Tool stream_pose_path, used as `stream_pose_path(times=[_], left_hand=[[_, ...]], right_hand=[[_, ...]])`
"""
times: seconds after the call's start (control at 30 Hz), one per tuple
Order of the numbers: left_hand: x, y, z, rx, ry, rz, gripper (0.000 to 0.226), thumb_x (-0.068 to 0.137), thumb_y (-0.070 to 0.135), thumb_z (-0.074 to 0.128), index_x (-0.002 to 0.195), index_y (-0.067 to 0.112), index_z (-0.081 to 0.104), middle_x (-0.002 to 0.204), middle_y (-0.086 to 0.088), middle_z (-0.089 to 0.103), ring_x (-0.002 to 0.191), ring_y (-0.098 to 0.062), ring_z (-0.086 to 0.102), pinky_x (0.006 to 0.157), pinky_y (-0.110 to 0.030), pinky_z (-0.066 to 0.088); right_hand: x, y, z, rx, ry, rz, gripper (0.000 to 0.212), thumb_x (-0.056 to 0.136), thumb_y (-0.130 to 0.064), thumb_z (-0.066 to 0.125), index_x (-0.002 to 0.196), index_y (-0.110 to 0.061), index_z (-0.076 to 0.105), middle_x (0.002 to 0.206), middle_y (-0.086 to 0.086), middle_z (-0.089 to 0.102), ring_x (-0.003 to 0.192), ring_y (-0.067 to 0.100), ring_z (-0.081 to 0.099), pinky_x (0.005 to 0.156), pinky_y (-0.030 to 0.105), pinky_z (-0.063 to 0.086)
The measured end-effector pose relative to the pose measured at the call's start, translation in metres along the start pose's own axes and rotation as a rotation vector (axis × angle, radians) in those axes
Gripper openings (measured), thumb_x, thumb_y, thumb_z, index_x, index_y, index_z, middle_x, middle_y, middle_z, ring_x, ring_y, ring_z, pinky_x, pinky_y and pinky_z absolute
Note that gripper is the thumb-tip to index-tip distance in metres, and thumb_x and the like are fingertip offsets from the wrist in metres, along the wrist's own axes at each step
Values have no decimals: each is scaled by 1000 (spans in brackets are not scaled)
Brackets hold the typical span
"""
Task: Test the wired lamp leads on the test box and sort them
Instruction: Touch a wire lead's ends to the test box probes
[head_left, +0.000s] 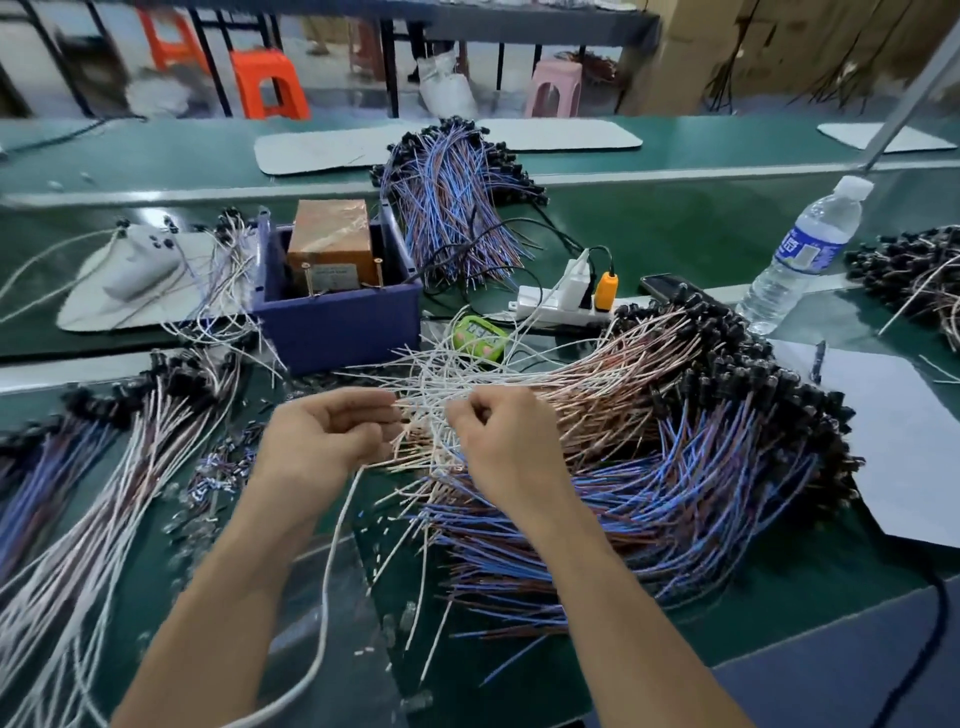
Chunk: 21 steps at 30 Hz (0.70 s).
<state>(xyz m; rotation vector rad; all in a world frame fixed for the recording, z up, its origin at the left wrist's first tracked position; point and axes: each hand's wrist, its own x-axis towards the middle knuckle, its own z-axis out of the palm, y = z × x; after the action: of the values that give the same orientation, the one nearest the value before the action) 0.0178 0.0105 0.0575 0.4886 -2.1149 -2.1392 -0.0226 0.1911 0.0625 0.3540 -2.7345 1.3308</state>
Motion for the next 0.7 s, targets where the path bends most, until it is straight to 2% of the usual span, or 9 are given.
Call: stream_pose_path(times=[0.1,0.2,0.23,0.33,0.43,0.53,0.57,0.63,0.7], left_hand=[[0,-2,-28,-33,158,34,24,80,-12,76,81,12,81,80,-12,79,68,-19,76,60,-23,60],[2,-12,-67,39,429,31,7,83,9,84,78,12,80,65,-8,75,46,-15,65,45,-20,53],[2,-17,-81,63,529,44,9,86,14,82,77,13,79,62,-6,74,45,-15,63,45,-21,52],[-6,-25,-125,138,740,102,16,88,15,80,77,26,78,71,6,77,63,-10,71,59,-20,55],[-9,-28,-160,415,779,49,14,85,20,81,91,32,80,80,14,77,71,0,70,67,-17,53],[-7,-33,-177,653,776,-67,29,85,20,80,112,32,79,86,3,76,47,1,59,41,-9,37],[-6,-33,-179,704,748,-101,32,87,20,78,116,33,77,87,2,76,47,0,59,40,-9,35],[-5,-34,-180,776,667,-141,33,89,25,74,121,33,75,100,3,78,68,0,65,63,-17,51],[-3,-36,-180,797,642,-129,31,91,28,72,121,31,76,114,2,77,98,-16,70,91,-30,55]], right_hand=[[12,-21,42,15,-103,-23,34,94,-30,61,66,-13,63,56,-2,60,50,8,51,45,19,34],[20,-45,80,53,-173,-39,14,92,-25,64,84,-17,74,71,-8,70,64,7,63,57,24,48],[21,-53,92,82,-183,-37,12,92,-23,64,94,-21,75,76,-10,72,68,7,65,63,25,53],[29,-71,123,127,-227,-34,30,94,-15,60,122,-22,69,88,-11,72,73,8,67,68,27,58],[43,-86,148,89,-303,-55,36,94,-12,59,127,-21,69,103,-2,76,85,12,68,67,13,46],[54,-99,172,26,-446,-67,41,92,-6,60,129,-23,68,116,-1,73,83,9,64,60,3,41],[56,-103,180,10,-500,-59,46,92,-4,59,132,-24,66,120,0,71,81,7,63,57,5,43],[61,-110,193,-18,-573,-57,50,93,-4,57,139,-26,60,127,2,67,82,9,63,59,12,47],[64,-118,203,-78,-593,-89,46,96,-11,57,140,-25,59,126,2,68,83,12,64,65,20,51]])
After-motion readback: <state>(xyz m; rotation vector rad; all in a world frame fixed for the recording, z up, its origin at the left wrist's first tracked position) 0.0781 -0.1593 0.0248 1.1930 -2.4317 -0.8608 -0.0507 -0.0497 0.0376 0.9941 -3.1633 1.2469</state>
